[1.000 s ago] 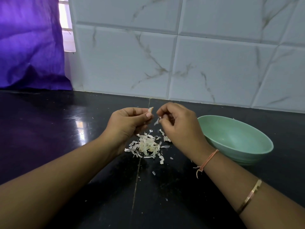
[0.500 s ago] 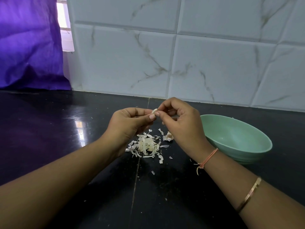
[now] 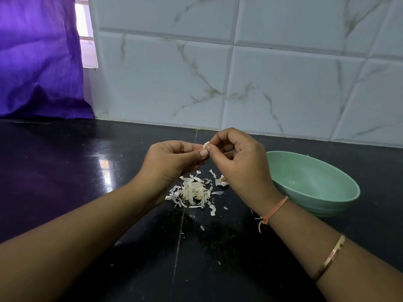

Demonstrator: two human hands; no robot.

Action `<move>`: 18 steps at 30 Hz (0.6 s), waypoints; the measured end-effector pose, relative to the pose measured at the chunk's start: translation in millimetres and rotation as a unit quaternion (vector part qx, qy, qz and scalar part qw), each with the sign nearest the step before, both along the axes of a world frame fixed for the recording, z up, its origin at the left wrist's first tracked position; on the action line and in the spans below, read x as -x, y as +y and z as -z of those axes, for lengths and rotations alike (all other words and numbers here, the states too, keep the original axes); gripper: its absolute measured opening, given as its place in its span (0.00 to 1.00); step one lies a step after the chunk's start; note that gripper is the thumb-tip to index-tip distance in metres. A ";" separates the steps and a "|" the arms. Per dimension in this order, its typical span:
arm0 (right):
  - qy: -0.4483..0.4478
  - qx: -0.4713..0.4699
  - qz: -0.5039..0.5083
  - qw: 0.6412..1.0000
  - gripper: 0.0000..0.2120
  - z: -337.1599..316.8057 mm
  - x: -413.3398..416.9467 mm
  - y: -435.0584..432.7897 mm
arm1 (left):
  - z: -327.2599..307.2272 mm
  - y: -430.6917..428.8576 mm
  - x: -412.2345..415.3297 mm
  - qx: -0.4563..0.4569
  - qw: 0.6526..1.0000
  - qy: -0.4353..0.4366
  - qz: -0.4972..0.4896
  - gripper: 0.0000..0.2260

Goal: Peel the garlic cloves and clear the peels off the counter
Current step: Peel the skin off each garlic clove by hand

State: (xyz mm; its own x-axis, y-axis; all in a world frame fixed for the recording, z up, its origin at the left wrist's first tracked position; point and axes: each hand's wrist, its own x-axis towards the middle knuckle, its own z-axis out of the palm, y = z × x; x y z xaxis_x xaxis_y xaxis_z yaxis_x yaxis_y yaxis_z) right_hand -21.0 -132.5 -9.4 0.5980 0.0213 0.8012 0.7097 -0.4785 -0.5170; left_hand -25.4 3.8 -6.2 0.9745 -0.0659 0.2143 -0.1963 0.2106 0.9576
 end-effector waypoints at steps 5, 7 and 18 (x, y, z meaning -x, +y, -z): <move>-0.013 0.021 0.013 1.000 0.03 0.8 -0.6 0.6 | 0.4 0.3 1.1 -0.044 0.997 -0.043 -0.037 0.03; -0.014 0.031 0.015 0.999 0.03 1.1 -0.6 0.8 | 0.8 0.4 1.7 -0.058 0.995 -0.059 -0.049 0.04; 0.015 0.036 -0.008 0.999 0.04 0.2 -0.7 0.4 | -0.5 -2.1 -0.3 0.098 0.988 0.100 0.071 0.02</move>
State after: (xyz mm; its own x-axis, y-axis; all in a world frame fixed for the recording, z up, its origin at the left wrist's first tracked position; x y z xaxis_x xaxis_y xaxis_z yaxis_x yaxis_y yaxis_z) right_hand -20.3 -132.2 -9.5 0.6205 0.0884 0.7792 0.7024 -0.5045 -0.5021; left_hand -25.1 1.7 -5.8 0.9826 -0.1814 0.0399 0.0382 0.4080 0.9122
